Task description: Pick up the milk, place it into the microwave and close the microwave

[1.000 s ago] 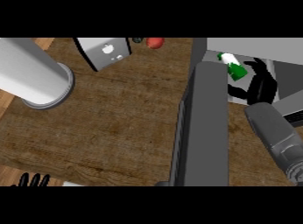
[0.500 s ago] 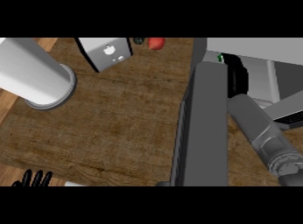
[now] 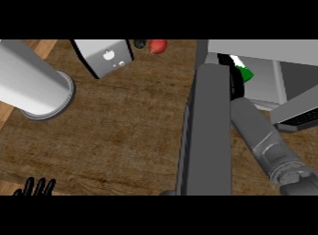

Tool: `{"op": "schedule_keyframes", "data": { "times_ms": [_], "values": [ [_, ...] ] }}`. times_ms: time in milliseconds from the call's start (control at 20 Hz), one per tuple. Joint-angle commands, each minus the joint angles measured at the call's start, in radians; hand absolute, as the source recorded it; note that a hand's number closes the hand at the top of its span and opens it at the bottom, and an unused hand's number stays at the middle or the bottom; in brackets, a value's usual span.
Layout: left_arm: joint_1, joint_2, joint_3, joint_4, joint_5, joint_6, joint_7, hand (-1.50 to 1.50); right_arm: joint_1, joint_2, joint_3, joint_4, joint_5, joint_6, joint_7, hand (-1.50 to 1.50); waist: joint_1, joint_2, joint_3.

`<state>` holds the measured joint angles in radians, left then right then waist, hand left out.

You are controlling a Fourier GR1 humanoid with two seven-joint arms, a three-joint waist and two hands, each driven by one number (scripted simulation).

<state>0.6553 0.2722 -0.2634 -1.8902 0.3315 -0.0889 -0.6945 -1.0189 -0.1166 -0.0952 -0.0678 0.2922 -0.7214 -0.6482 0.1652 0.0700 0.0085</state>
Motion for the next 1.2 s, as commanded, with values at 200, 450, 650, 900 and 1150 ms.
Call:
{"op": "schedule_keyframes", "data": {
  "times_ms": [200,450,650,900,1150],
  "values": [
    [0.007,-0.005,-0.01,-0.018,-0.015,0.011,0.002,-1.5,0.065,0.023,-0.111,-0.067,-0.119,0.217,-0.139,-1.5,-0.042,-0.012,0.001],
    [0.018,0.011,0.008,-0.026,0.002,0.002,0.015,-1.5,0.137,0.043,-0.156,-0.069,-0.17,0.357,-0.232,-1.5,-0.08,-0.031,-0.002],
    [0.051,-0.028,-0.02,0.0,-0.024,0.017,-0.032,-1.5,0.18,0.023,-0.172,-0.056,-0.184,0.426,-0.279,-1.5,-0.083,-0.037,-0.004],
    [0.1,0.006,-0.001,-0.055,-0.001,0.013,0.009,-1.5,0.286,0.067,-0.179,-0.063,-0.191,0.45,-0.407,-1.5,-0.108,-0.048,-0.004],
    [0.11,-0.011,-0.029,-0.124,-0.024,0.05,0.043,-1.5,0.319,0.046,-0.191,-0.071,-0.205,0.555,-0.443,-1.5,-0.119,-0.053,-0.005]
  ]
}}
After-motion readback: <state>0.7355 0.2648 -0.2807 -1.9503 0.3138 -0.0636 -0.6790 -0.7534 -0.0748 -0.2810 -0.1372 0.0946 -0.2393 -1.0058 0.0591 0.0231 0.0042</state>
